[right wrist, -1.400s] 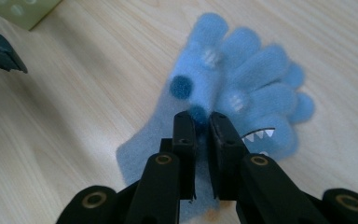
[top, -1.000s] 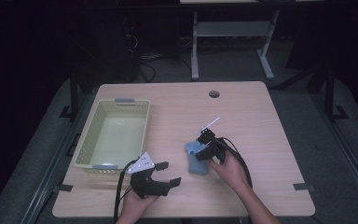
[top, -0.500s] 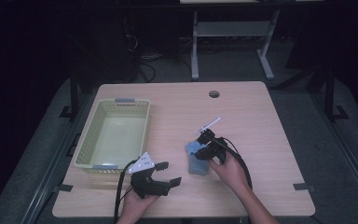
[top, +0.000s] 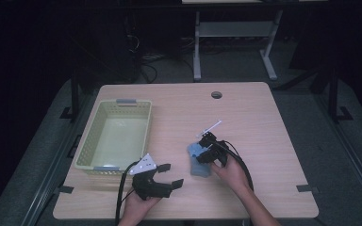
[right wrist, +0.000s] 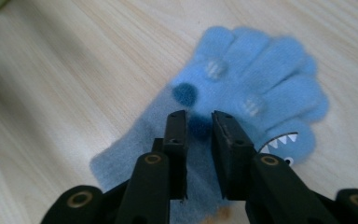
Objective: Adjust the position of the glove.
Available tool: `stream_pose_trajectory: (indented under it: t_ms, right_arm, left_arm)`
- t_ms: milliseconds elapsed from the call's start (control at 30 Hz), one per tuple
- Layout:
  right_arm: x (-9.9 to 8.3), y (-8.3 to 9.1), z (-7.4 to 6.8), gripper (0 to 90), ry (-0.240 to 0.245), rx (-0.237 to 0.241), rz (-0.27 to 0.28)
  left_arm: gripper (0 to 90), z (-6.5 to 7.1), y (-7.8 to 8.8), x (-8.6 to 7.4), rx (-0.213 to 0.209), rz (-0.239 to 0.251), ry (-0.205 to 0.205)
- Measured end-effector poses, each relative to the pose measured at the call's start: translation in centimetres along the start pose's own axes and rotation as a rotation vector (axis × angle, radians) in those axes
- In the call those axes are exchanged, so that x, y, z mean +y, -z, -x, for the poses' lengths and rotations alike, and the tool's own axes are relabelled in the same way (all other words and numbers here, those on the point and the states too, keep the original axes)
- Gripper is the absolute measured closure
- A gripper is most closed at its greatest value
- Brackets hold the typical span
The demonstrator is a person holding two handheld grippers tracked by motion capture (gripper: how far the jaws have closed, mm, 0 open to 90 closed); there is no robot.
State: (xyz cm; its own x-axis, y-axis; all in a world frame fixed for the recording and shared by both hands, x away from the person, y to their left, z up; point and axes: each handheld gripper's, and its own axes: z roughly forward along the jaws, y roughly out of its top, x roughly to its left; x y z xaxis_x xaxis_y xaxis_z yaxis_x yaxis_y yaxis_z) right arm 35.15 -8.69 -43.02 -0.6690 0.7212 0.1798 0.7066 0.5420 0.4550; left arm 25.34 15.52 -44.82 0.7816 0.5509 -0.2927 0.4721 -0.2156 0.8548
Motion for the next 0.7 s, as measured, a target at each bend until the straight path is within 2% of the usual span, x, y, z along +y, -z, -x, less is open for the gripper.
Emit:
stream_pose_trajectory:
  t_ms: [67,133,267,400,533,700]
  right_arm:
    - [-0.2,0.6,0.2,71.7,-0.016,0.017,0.021]
    - [-0.5,1.1,0.3,69.4,-0.031,0.027,0.038]
    - [-1.1,2.2,0.8,56.1,-0.05,0.046,0.075]
    - [-1.8,2.8,1.1,45.3,-0.078,0.065,0.083]
    - [-2.7,2.8,1.7,40.5,-0.118,0.086,0.097]
    - [-4.0,2.8,2.9,39.0,-0.187,0.142,0.154]
  left_arm:
    - [18.9,-0.1,-0.1,0.0,-0.003,-0.006,0.008]
    - [18.7,-0.3,-0.2,0.1,-0.034,-0.011,0.043]
    - [19.0,-0.6,-0.2,0.5,-0.04,-0.003,0.083]
    - [19.5,-0.7,-0.5,1.0,-0.027,-0.007,0.117]
    - [19.8,-0.5,-1.2,1.2,0.001,-0.028,0.14]
    - [20.1,-0.5,-2.5,1.6,0.014,-0.05,0.204]
